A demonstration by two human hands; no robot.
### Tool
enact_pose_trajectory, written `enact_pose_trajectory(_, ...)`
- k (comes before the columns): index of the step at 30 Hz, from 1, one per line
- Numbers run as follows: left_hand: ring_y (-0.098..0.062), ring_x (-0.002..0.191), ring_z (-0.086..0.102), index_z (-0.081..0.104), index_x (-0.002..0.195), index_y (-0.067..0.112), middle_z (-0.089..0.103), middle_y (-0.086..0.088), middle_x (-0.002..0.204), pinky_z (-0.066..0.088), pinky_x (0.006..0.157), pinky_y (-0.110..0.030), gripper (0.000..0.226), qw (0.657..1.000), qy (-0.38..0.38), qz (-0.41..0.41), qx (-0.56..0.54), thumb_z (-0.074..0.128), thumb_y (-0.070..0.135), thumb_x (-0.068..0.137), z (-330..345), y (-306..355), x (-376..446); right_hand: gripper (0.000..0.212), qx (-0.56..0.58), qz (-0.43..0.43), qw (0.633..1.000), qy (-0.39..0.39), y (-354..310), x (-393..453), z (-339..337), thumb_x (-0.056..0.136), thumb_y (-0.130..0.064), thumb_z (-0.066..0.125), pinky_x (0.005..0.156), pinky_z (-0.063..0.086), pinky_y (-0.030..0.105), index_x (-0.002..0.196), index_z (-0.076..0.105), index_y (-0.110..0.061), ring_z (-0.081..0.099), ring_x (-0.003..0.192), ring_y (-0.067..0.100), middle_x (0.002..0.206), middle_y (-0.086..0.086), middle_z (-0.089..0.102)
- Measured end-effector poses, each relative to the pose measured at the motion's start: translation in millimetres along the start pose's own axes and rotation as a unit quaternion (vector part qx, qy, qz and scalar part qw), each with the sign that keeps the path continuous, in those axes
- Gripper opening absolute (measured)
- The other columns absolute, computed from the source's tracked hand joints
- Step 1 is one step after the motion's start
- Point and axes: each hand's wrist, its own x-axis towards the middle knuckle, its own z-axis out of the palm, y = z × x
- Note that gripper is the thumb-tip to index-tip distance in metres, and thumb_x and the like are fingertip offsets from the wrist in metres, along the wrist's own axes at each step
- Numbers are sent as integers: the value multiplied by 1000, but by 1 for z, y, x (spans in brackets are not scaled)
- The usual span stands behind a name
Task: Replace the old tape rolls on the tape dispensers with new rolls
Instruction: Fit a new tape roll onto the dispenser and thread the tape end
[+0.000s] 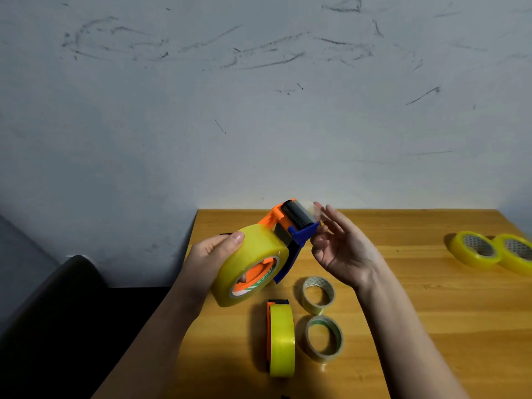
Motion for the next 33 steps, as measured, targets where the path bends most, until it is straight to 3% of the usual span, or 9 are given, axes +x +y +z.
enact_pose_trajectory(2,-12,43,57,61,65,9,61,-5,48,49,47,-20,36,1000,-3,7,0,51,42,72,0,0,0,54,18,20,1000,-7,-1,0,2,39,-7,96,39,47,16,89,77,-11,60,49,5,75,0,67)
enact_pose_trajectory(6,-12,43,57,61,65,8,61,-5,49,48,47,-19,36,1000,-9,20,15,52,43,73,-1,-3,2,16,27,30,998,44,1,2,4,74,-9,68,38,46,15,87,77,-13,59,46,5,85,-2,63)
enact_pose_trajectory(10,-12,48,60,62,70,6,63,-5,52,50,49,-22,39,999,-12,19,40,58,45,77,-3,-8,4,31,28,43,998,43,3,8,-5,76,-7,67,42,51,19,105,70,-18,62,52,9,102,1,59)
enact_pose_trajectory(14,-15,52,62,63,78,-3,64,-7,55,51,52,-26,58,998,-12,19,65,63,54,70,-5,-10,7,71,52,48,997,7,3,15,-15,41,3,93,81,55,30,108,72,-10,64,97,17,116,6,64)
enact_pose_trajectory(16,-14,51,61,63,82,-6,63,-6,54,51,52,-26,60,997,-11,20,69,68,53,74,-5,-10,6,74,54,42,998,-3,2,16,-19,34,3,95,87,50,31,103,75,-8,62,102,17,117,7,62)
enact_pose_trajectory(20,-12,51,61,64,85,-5,63,-5,54,51,53,-27,54,996,-6,19,84,67,47,75,-5,-12,7,73,67,39,997,-14,-1,16,-23,33,5,95,72,55,27,102,74,-9,68,70,14,88,6,66)
enact_pose_trajectory(23,-14,52,61,64,84,-6,63,-6,55,50,55,-30,55,996,-1,17,85,55,47,73,-6,-13,8,74,64,38,997,-17,-2,14,-22,37,3,95,63,54,27,104,70,-16,65,68,14,81,4,64)
enact_pose_trajectory(29,-15,50,61,64,82,-6,64,-10,57,49,53,-29,54,996,-12,16,87,63,48,76,-4,-17,11,69,96,31,995,-9,-6,9,-22,33,8,93,50,52,27,94,70,-14,65,63,13,80,1,64)
enact_pose_trajectory(33,-19,51,61,63,79,-6,64,-20,62,49,54,-31,54,995,-8,19,94,58,47,73,-6,-18,14,67,91,17,996,-15,-11,10,-23,31,13,91,53,55,25,93,76,-8,65,62,13,78,5,63)
